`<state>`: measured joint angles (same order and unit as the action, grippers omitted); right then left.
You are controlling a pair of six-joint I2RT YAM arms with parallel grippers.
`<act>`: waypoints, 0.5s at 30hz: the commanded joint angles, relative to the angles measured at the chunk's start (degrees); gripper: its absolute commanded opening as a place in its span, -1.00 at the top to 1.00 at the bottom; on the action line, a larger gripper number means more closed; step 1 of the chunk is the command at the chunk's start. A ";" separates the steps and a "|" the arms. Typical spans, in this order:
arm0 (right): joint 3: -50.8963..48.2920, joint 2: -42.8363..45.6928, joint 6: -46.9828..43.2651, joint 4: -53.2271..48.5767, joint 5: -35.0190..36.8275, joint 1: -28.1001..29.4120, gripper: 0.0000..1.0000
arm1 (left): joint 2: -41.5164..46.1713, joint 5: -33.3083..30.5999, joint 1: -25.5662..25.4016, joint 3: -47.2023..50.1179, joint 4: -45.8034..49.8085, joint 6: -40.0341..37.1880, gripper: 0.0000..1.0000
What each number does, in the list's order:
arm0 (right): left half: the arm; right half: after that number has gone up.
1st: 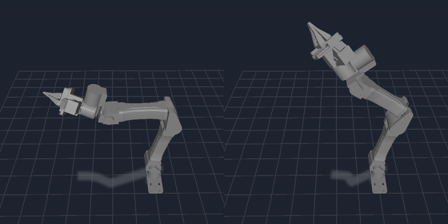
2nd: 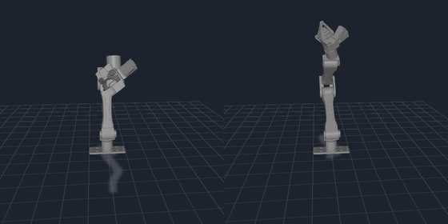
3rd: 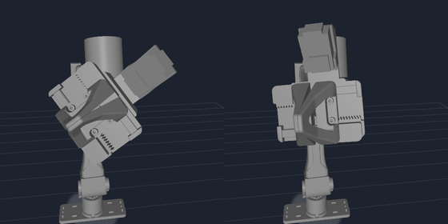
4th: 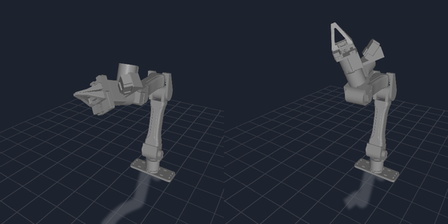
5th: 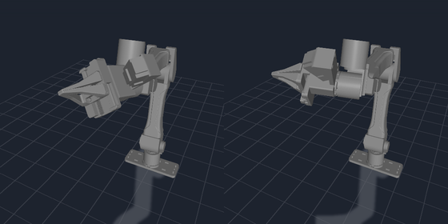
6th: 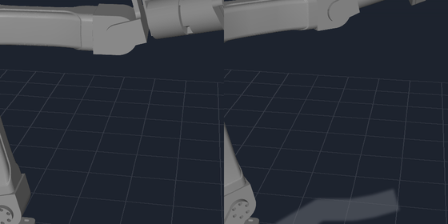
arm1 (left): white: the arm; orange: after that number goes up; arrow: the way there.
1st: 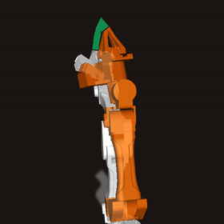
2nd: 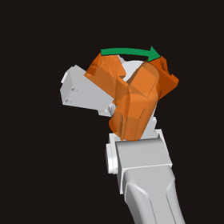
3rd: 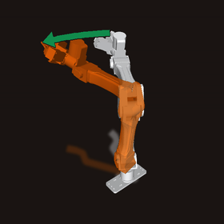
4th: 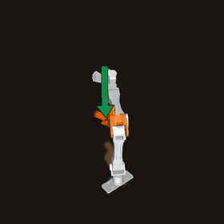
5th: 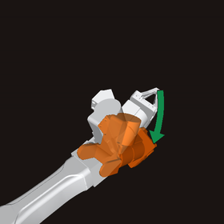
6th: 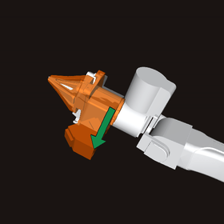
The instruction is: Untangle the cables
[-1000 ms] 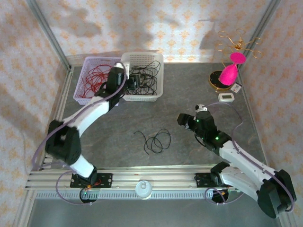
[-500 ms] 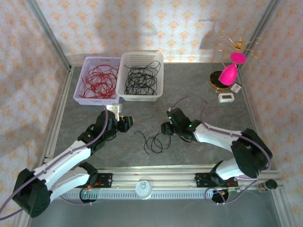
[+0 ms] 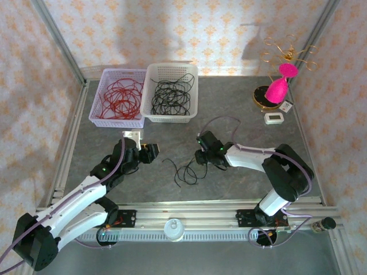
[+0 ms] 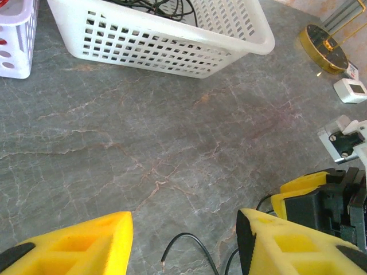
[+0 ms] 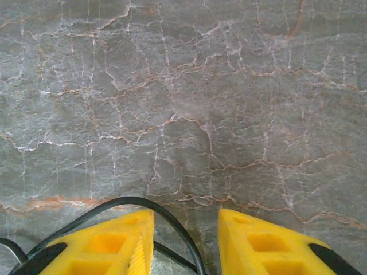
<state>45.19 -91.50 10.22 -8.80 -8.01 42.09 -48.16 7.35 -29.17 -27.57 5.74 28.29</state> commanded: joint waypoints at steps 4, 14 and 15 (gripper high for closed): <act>-0.02 -0.97 -0.47 0.01 2.57 1.13 0.33 | -0.63 0.91 -0.17 0.09 -0.73 0.34 -0.04; -0.15 3.52 0.76 -3.80 5.48 1.86 0.46 | -0.55 0.84 -0.21 0.25 -1.45 0.42 -0.04; -0.44 3.99 0.85 -3.48 5.54 1.86 0.53 | -0.62 0.91 -0.17 0.24 -1.59 0.45 -0.05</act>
<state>45.15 -90.65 10.46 -11.18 -4.99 43.83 -48.77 7.55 -29.17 -27.57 5.65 28.49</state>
